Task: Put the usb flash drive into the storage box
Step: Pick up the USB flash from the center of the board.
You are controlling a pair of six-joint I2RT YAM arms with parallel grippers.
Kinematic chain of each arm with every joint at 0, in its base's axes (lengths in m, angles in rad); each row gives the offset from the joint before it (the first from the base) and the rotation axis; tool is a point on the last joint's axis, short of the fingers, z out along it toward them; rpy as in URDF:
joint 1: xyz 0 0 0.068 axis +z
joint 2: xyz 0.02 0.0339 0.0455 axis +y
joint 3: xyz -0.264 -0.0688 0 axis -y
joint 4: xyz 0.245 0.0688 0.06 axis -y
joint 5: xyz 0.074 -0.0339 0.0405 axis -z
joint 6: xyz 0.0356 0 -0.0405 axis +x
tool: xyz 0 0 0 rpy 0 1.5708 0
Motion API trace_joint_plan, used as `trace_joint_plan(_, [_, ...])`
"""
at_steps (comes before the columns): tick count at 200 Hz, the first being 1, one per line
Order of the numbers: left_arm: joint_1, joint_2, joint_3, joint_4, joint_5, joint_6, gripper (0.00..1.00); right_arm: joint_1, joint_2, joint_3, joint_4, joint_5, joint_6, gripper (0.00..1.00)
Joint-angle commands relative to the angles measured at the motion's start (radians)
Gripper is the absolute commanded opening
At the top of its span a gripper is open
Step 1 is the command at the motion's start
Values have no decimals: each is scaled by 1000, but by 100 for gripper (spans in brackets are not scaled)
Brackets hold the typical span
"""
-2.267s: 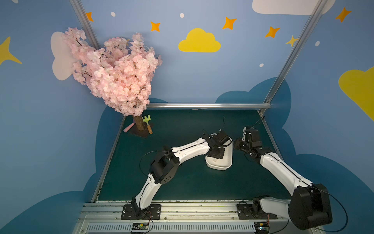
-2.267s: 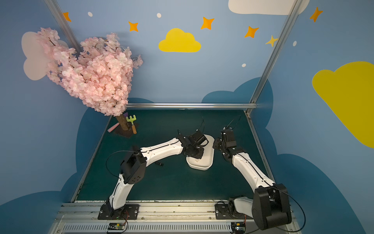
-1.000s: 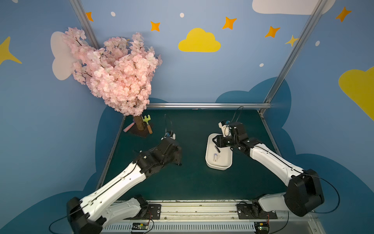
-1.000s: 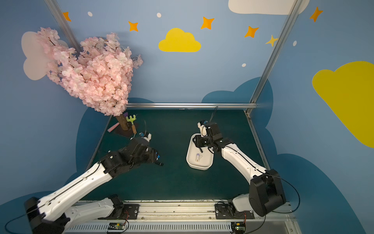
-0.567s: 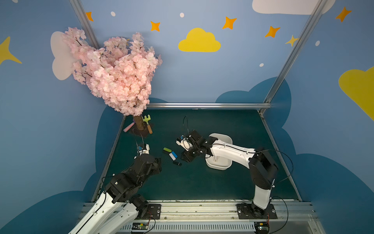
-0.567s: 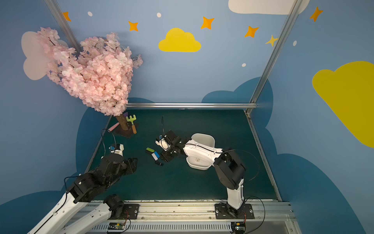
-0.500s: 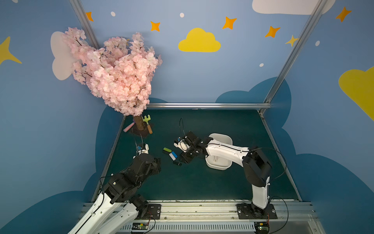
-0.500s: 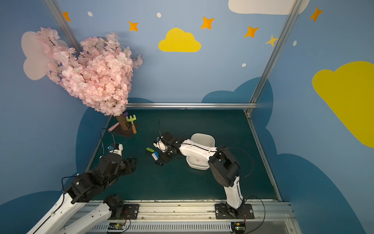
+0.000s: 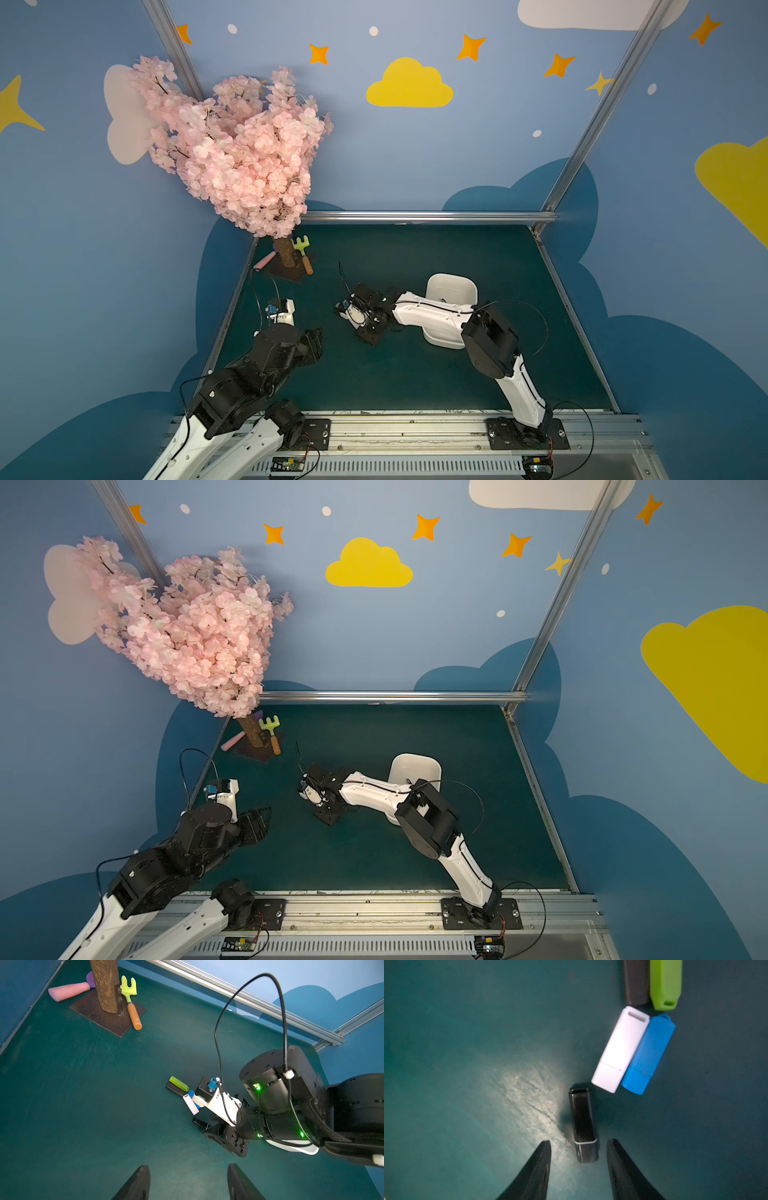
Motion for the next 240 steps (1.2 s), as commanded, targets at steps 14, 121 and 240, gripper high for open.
trace_joint_plan(14, [0, -10, -8, -10, 4, 16, 63, 10, 63, 68, -66, 40, -29, 46])
trace_joint_plan(121, [0, 13, -12, -6, 6, 12, 64, 21, 103, 87, -80, 9, -37, 23])
trace_joint_plan(240, [-3, 17, -21, -4, -1, 4, 64, 38, -113, -47, -4, 6, -38, 8])
